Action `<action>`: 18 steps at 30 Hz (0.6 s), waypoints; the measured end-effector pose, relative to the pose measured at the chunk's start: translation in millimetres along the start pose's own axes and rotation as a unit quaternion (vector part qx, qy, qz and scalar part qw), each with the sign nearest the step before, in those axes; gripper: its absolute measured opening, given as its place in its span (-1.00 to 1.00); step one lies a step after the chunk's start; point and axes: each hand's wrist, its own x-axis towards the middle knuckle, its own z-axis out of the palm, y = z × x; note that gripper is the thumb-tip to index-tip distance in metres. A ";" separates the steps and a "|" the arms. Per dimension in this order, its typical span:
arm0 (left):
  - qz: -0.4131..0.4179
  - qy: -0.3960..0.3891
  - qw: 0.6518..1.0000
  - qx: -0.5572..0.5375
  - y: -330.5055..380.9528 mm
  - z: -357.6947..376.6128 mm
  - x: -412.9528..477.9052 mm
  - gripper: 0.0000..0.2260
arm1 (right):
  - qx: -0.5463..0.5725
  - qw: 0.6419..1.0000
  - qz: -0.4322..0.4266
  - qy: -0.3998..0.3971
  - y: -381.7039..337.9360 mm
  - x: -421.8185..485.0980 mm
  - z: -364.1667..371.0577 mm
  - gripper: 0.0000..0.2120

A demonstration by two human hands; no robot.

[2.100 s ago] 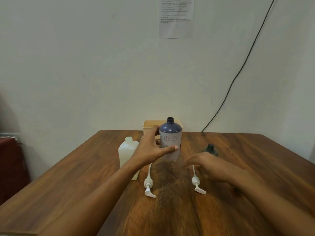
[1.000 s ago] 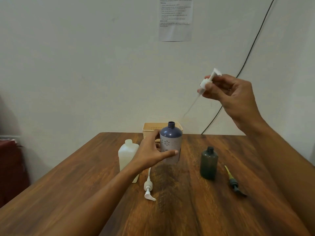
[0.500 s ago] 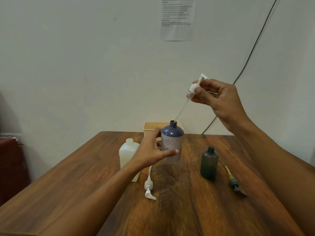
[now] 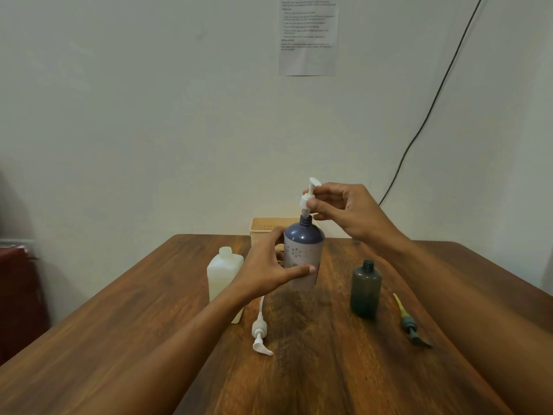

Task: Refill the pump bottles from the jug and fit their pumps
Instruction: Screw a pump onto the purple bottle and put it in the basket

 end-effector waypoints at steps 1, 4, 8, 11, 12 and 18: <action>-0.002 0.000 1.000 0.001 -0.3 -0.2 -0.5 -0.28 | -0.001 1.000 0.001 -0.002 2.4 0.1 0.9 -0.59; -0.002 0.002 1.000 0.002 -1.0 -0.8 -1.0 -0.27 | -0.009 1.000 0.004 -0.013 6.5 1.9 -0.5 -0.57; -0.004 0.008 1.000 0.000 -0.1 -2.3 -0.1 -0.25 | -0.031 0.999 0.002 -0.037 9.6 1.2 0.4 -0.60; 0.001 0.008 1.000 -0.007 -0.1 -2.1 -0.5 -0.26 | -0.052 0.998 0.001 -0.037 13.4 -1.4 2.7 -0.59; 0.003 0.009 1.000 -0.008 -0.1 -2.0 -0.7 -0.26 | -0.057 0.998 0.002 -0.037 14.1 -1.5 3.0 -0.59; 0.000 0.011 1.000 -0.005 -0.6 -2.4 -0.5 -0.26 | -0.073 0.996 0.006 -0.045 13.6 -2.9 4.2 -0.68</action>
